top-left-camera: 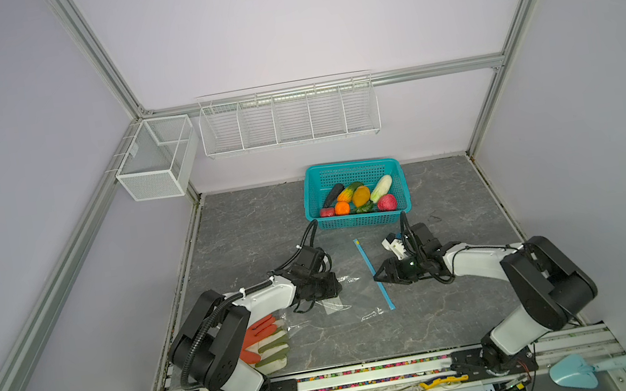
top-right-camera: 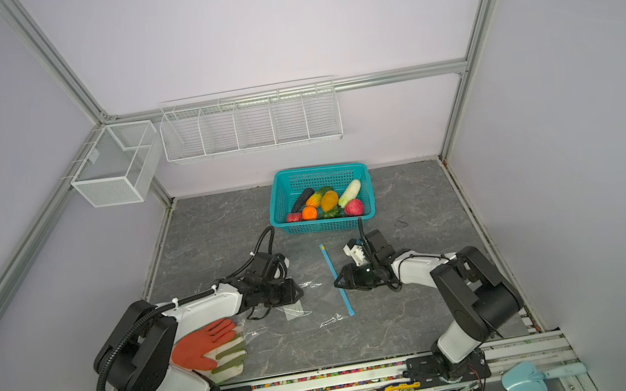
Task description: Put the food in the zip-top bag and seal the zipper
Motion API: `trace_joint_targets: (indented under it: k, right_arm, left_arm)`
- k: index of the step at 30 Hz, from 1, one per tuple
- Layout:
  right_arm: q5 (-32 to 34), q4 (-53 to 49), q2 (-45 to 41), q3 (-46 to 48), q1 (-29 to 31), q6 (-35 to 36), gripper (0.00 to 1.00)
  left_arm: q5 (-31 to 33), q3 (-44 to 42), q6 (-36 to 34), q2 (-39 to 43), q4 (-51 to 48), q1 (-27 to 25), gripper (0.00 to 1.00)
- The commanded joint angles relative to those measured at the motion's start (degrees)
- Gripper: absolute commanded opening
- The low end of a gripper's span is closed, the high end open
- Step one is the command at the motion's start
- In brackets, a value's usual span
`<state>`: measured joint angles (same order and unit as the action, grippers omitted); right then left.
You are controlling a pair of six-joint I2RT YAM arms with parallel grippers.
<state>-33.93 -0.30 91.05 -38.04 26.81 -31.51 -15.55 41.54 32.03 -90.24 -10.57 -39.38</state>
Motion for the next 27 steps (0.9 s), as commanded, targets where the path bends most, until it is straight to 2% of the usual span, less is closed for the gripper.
trace_joint_targets:
  k: [1,11,18,27]
  right_arm:
    - [-1.5,1.8,1.2,-0.2,0.8,-1.4,0.5]
    - [-2.3,2.1,0.0,-0.3,2.1,-2.9,0.41]
    - [-4.4,6.6,1.8,0.1,3.8,-6.1,0.33]
    - [4.4,-4.2,0.9,-1.0,4.0,0.9,0.31]
  left_arm:
    - [0.5,-2.5,-0.6,-1.5,-0.8,0.2,0.29]
    - [-0.2,-4.1,-0.2,-4.0,2.1,0.2,0.25]
    - [-0.9,-4.8,0.3,-5.1,3.5,0.2,0.24]
    - [-1.3,-5.5,0.4,-5.4,4.0,0.1,0.24]
